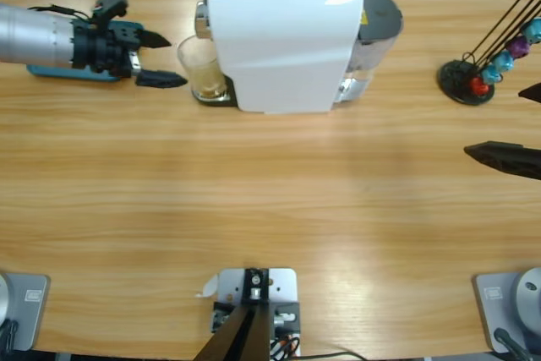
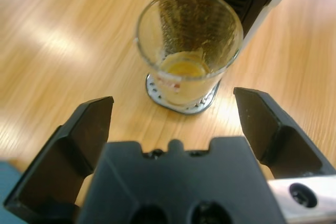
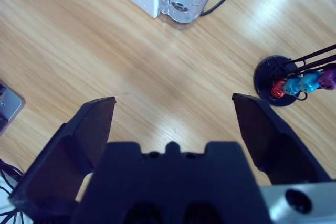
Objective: Pour coffee
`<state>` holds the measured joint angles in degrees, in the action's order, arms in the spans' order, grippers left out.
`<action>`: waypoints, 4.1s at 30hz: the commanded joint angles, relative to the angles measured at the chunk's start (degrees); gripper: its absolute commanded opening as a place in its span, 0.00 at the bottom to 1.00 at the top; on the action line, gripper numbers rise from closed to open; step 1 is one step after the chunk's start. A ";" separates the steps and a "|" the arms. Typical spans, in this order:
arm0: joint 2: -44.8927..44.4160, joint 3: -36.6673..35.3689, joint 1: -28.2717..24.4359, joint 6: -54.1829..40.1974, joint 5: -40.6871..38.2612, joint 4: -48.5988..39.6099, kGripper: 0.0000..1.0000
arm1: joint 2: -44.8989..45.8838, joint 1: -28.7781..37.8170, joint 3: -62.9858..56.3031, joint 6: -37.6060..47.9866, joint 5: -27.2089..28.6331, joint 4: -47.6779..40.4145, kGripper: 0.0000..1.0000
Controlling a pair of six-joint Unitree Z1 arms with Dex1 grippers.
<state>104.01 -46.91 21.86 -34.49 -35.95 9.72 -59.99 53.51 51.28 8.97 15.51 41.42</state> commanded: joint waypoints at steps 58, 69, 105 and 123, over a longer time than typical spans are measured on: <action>-23.77 -2.71 6.88 11.85 18.37 -41.94 1.00 | -49.70 -17.82 64.76 0.73 -12.52 22.89 0.00; -23.95 -2.38 7.05 9.61 18.28 -38.81 1.00 | -50.79 -17.82 63.23 0.87 -14.01 21.35 0.00; -22.94 -0.67 7.05 9.70 18.28 -38.10 1.00 | -51.53 -17.72 59.04 0.52 -13.99 18.87 0.00; -23.86 0.33 7.05 9.70 18.37 -36.96 1.00 | -47.55 -15.73 59.55 -3.93 -13.54 18.87 0.24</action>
<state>78.94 -48.69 28.41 -24.04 -17.31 -28.09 -108.28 36.28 109.66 9.29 2.65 58.96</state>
